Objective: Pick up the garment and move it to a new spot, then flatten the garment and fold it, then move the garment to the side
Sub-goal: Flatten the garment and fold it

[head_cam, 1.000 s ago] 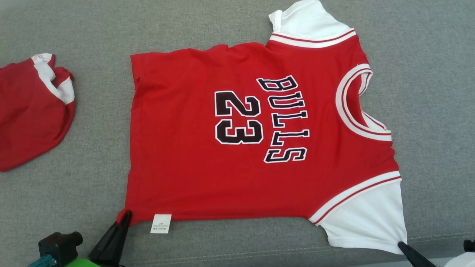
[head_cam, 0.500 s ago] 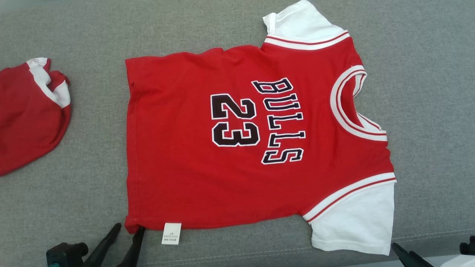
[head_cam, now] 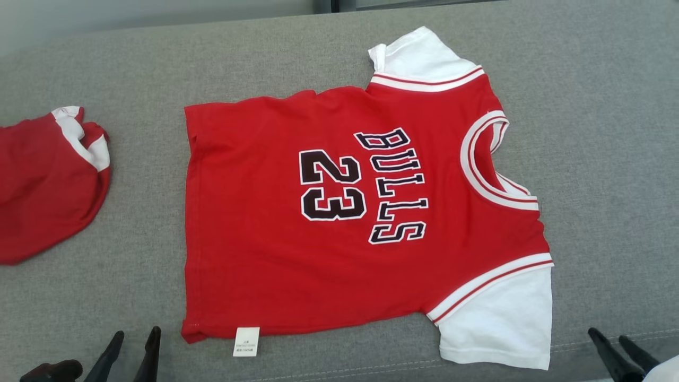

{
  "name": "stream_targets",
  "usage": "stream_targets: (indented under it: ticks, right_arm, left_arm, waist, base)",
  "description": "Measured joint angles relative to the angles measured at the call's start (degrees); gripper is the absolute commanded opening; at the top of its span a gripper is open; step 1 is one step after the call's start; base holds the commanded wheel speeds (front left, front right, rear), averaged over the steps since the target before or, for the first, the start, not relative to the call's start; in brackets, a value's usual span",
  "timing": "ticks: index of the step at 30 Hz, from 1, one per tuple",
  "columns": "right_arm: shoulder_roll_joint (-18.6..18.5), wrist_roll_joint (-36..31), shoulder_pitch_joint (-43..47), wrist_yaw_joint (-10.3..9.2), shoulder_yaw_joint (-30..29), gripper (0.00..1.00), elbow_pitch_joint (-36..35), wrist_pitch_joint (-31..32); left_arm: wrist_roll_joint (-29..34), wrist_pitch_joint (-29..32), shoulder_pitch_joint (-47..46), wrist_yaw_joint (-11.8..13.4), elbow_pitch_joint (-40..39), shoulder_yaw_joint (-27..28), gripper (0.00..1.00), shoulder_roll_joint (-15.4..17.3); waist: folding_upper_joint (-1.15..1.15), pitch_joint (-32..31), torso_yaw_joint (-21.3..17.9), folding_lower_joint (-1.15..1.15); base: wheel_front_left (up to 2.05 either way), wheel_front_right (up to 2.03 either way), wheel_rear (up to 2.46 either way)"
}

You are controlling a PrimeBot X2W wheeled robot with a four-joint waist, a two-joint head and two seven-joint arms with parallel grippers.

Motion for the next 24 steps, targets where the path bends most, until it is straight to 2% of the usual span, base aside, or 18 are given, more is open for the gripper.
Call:
stream_targets:
  ticks: [5, 9, 13, 19, 24]
  right_arm:
    - [-2.3, -4.4, -1.8, -0.11, -1.7, 1.0, -2.1, -3.2]
    - [-4.7, -11.5, -4.3, -0.58, -2.4, 1.0, -3.7, -6.0]
    - [-5.2, -19.0, -6.0, -1.01, -2.6, 1.0, -4.5, -7.2]
    - [-1.0, -26.5, -5.9, -1.01, -1.3, 1.0, -6.2, -7.4]
    - [2.7, -31.5, -4.7, -1.01, -4.3, 1.0, -5.5, -7.5]
  left_arm:
    - [0.6, 0.0, 0.6, 0.2, -2.2, 1.9, 1.0, -0.1]
    - [2.2, 0.0, 0.6, 1.2, -4.6, 3.3, 1.0, -0.2]
    - [4.5, 0.0, 1.0, 1.3, -6.1, 3.7, 1.0, -0.2]
    - [6.0, 0.0, 3.5, 2.5, -8.0, 5.0, 1.0, -1.1]
    - [7.9, 0.0, 5.0, 2.6, -10.3, 4.9, 1.0, -1.8]
  waist:
    - [0.0, -2.0, -0.4, 0.0]
    - [0.0, -4.3, -0.7, 0.0]
    - [0.0, -6.8, -1.1, 0.0]
    - [0.0, -10.8, -1.4, 0.0]
    - [0.0, -13.5, -1.2, 0.0]
  base:
    - [0.0, 0.0, 0.0]
    - [0.0, 0.0, 0.0]
    - [0.0, 0.0, 0.0]
    - [0.0, 0.0, 0.0]
    - [0.0, 0.0, 0.0]
